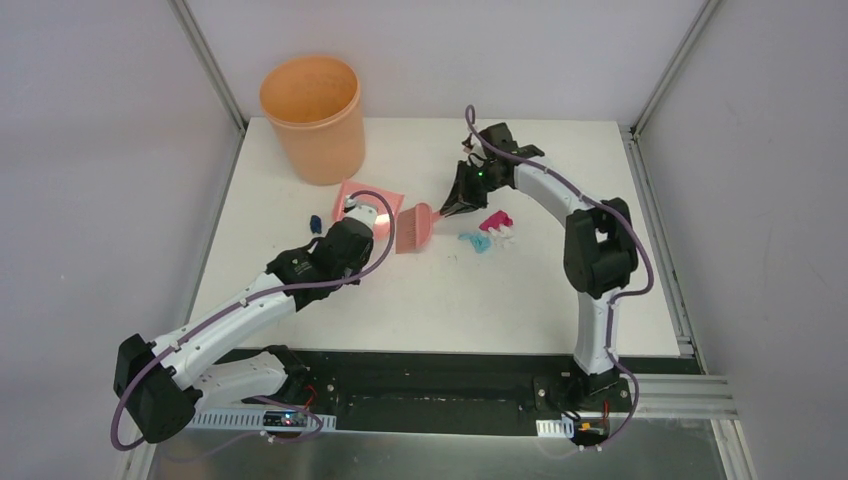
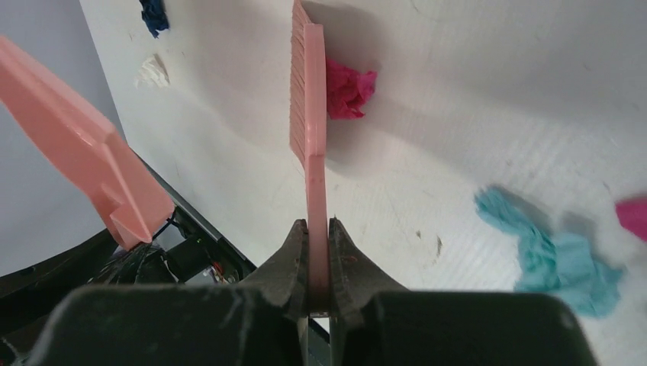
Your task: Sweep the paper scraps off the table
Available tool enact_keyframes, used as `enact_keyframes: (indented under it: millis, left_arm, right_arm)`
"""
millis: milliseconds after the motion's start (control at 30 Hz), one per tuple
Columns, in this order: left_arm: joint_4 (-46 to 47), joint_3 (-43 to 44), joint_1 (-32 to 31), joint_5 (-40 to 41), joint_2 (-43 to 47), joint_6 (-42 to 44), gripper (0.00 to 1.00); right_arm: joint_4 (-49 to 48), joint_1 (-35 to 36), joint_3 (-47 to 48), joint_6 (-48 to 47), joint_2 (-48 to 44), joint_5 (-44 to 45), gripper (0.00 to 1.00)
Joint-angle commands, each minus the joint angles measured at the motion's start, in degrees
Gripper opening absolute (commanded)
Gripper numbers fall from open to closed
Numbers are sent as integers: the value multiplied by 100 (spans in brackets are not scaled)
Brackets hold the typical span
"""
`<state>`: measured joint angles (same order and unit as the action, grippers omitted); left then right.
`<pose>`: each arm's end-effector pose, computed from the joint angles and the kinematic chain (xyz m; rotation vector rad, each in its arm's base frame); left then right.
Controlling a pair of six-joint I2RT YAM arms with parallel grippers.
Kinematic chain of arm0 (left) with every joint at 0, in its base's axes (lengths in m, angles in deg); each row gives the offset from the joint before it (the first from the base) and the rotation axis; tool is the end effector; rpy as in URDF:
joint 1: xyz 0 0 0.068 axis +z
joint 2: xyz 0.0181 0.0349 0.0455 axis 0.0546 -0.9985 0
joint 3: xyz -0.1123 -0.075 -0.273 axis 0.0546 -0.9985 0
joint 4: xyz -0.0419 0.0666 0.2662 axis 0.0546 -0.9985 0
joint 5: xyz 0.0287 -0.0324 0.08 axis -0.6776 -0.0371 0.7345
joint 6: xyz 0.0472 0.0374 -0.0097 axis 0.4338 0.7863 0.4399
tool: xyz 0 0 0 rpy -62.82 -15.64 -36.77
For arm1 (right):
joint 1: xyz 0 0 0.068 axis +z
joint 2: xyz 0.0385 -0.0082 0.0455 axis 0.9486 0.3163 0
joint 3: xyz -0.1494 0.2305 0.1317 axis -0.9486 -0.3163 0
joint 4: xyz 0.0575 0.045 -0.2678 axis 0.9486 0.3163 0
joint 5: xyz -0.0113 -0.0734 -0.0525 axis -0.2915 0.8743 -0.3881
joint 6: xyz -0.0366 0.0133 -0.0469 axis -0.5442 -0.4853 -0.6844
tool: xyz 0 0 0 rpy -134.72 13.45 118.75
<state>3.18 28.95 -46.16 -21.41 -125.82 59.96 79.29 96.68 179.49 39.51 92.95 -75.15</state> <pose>0.1664 -0.1258 0.2849 0.4138 2.2915 0.1332 0.4306 0.2293 0.2346 -0.1980 2.7287 1.0472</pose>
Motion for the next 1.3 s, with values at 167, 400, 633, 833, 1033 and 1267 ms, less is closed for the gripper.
enact_keyframes:
  millis: [167, 400, 633, 833, 1033, 1267]
  left_arm:
    - [496, 262, 13, -1584, 90, 580, 0]
    - [-768, 1668, -353, -2694, -1304, 792, 0]
    - [-2469, 3418, -1186, -2604, -3199, 1185, 0]
    - [-2663, 3719, -1246, -3241, -3707, 1112, 0]
    - [-2539, 3653, -1259, -3221, -3954, 1181, 0]
    - [-2536, 3845, -1245, -2992, -4234, 1474, 0]
  right_arm:
    - [1339, -1345, -751, -649, -1416, 740, 0]
    - [2349, -1868, 128, -1394, -2000, -1345, 0]
    - [3151, -2058, 1351, -2970, -2376, 1305, 0]
    - [3129, -2055, 1466, -4196, -2079, 3453, 0]
    - [2806, -1911, 1459, -4393, -1649, 4124, 0]
    - [3037, -1274, 2047, -4353, -793, 4456, 0]
